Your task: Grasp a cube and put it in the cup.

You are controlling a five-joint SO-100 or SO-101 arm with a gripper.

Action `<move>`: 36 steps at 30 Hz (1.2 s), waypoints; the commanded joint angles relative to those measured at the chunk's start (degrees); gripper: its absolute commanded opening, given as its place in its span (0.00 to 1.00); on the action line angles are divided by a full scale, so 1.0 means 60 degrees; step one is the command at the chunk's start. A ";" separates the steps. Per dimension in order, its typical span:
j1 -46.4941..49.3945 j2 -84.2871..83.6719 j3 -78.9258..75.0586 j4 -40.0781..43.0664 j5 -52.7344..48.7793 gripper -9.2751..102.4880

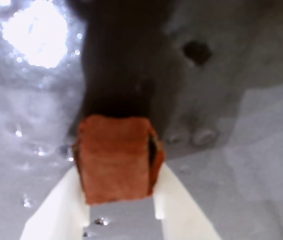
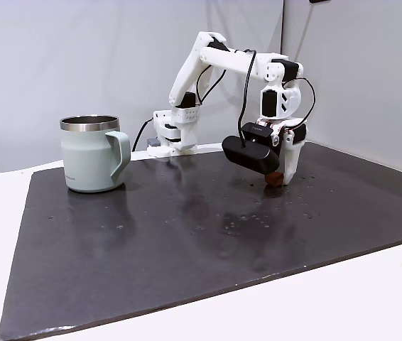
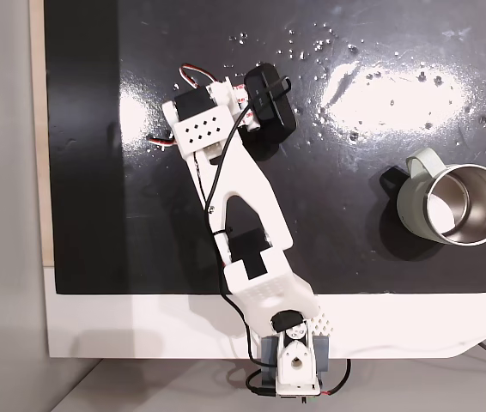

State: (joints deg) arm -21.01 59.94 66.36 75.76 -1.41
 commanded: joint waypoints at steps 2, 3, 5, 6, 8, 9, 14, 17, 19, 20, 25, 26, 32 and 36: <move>0.0029 0.0820 -0.0396 0.0117 0.0015 0.13; 0.0029 0.0937 -0.0396 0.0146 0.0029 0.13; 0.0029 0.1157 -0.0396 0.0190 0.0059 0.13; 0.0029 0.1260 -0.0396 0.0220 0.0073 0.13; 0.0029 0.1494 -0.0396 0.0264 0.0103 0.13; 0.0029 0.1597 -0.0396 0.0278 0.0103 0.13; 0.0044 0.2241 -0.0425 0.0498 0.0161 0.13; 0.0117 0.2695 -0.0396 0.0645 0.0205 0.13; 0.0190 0.3003 -0.0396 0.0703 0.0220 0.13; 0.0234 0.3135 -0.0396 0.0718 0.0234 0.13; 0.0425 0.3647 -0.0439 0.0908 0.0220 0.13; 0.0469 0.3765 -0.0439 0.0937 0.0220 0.13; 0.0718 0.4233 -0.0469 0.1113 0.0220 0.13; 0.1143 0.4497 -0.0513 0.1201 0.0234 0.12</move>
State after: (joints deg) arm -16.26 82.18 66.36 82.53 -0.53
